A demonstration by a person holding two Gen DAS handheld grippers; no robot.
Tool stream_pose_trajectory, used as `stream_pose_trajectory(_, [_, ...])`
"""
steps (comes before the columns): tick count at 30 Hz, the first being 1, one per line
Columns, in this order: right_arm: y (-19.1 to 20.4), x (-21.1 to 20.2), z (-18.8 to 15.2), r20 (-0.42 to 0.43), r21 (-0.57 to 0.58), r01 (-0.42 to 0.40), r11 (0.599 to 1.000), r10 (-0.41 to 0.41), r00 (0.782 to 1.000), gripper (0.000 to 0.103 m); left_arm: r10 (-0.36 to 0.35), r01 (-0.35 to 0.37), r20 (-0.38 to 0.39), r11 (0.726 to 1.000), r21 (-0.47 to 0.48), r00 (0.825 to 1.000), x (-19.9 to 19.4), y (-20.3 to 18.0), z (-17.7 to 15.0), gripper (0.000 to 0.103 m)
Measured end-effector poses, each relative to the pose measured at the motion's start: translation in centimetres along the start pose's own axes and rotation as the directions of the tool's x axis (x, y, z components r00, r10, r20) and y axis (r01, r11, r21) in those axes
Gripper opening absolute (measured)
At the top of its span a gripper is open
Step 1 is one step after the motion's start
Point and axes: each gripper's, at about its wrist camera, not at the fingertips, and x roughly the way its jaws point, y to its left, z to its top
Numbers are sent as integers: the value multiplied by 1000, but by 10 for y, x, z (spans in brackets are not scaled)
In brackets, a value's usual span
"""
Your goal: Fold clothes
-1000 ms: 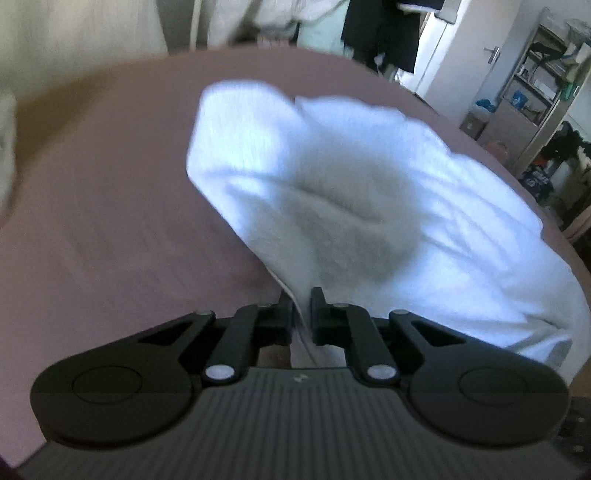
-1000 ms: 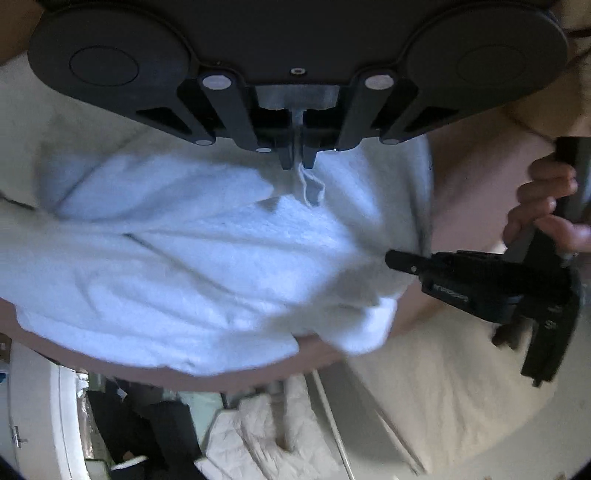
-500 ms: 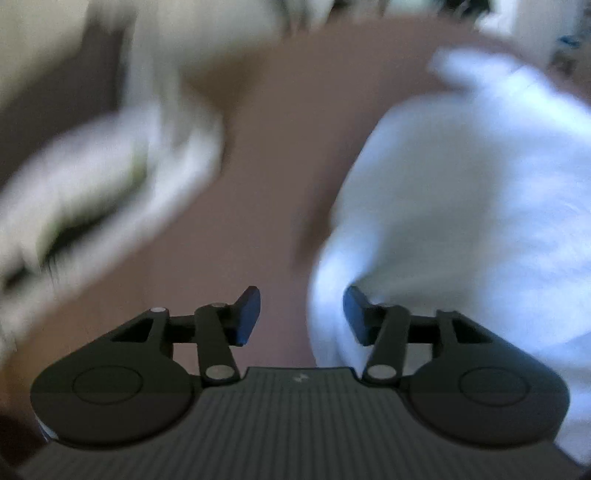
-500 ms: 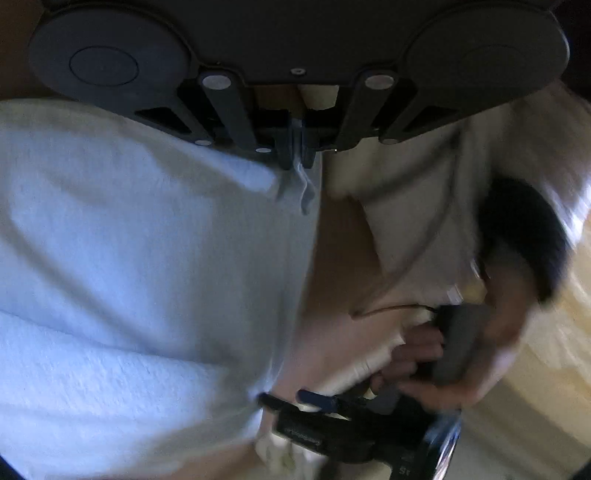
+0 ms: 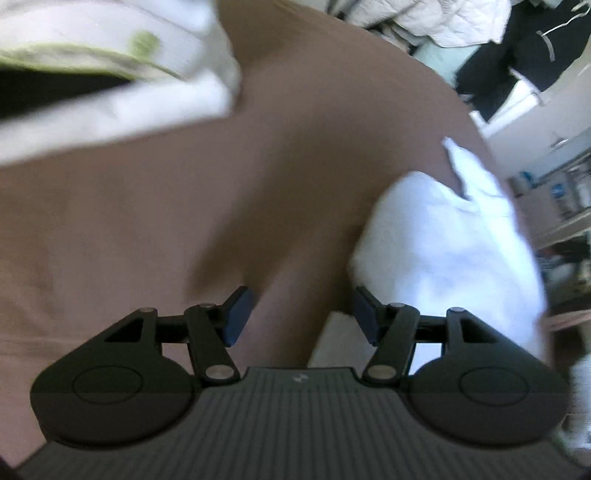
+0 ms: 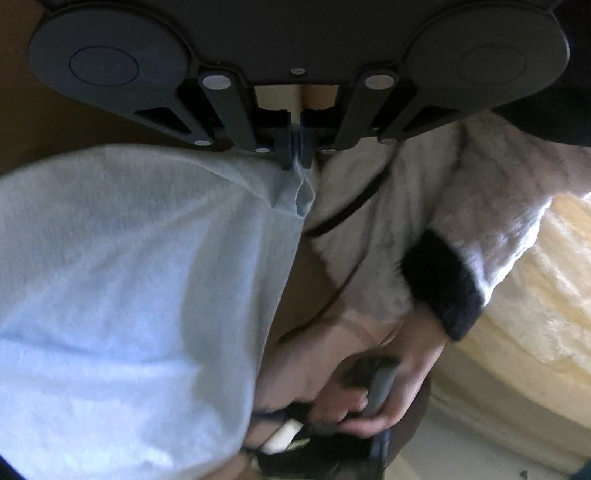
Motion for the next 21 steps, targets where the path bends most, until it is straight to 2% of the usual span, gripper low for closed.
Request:
stream_pose_trajectory(2, [11, 1, -3, -5, -11, -61, 998, 61, 998, 7, -23, 23, 14, 1000, 15, 1000, 8, -9, -1, 64])
stream_pose_trajectory(3, [19, 2, -5, -8, -33, -51, 998, 50, 999, 7, -40, 40, 13, 999, 38, 999, 14, -13, -1, 67])
stream_pose_trajectory(5, [35, 7, -14, -40, -131, 47, 990, -53, 998, 12, -86, 86, -3, 993, 85, 996, 24, -23, -5, 67])
stream_pose_trajectory(7, [47, 8, -20, -42, -254, 187, 949, -204, 978, 23, -140, 143, -29, 981, 132, 990, 25, -38, -16, 55])
stream_pose_trajectory(9, [48, -4, -20, 14, -277, 247, 929, -253, 967, 29, -208, 214, -53, 953, 214, 977, 24, -59, -26, 5])
stream_pose_trajectory(11, [33, -31, -13, 87, -207, 242, 948, -229, 970, 35, -236, 242, -59, 916, 320, 970, 18, -86, -43, 5])
stream_pose_trajectory(13, [17, -61, -2, 182, -112, 258, 960, -236, 955, 38, -248, 260, -84, 869, 420, 965, 15, -115, -61, 5])
stream_pose_trajectory(15, [1, -85, 10, 255, -58, 330, 942, -306, 917, 43, -198, 262, -179, 832, 490, 964, 25, -141, -87, 5])
stream_pose_trajectory(17, [-10, -98, 23, 295, -30, 443, 896, -415, 860, 43, -111, 250, -273, 799, 547, 955, 42, -160, -115, 5])
stream_pose_trajectory(18, [-14, -102, 29, 309, -28, 509, 861, -476, 823, 43, -65, 246, -317, 780, 575, 946, 51, -170, -130, 5])
stream_pose_trajectory(19, [-19, -105, 34, 326, -45, 582, 812, -539, 777, 43, -33, 231, -317, 758, 611, 948, 51, -177, -138, 5])
stream_pose_trajectory(21, [-28, -111, 44, 361, -76, 711, 699, -645, 673, 44, -28, 201, -256, 704, 681, 966, 38, -191, -144, 8])
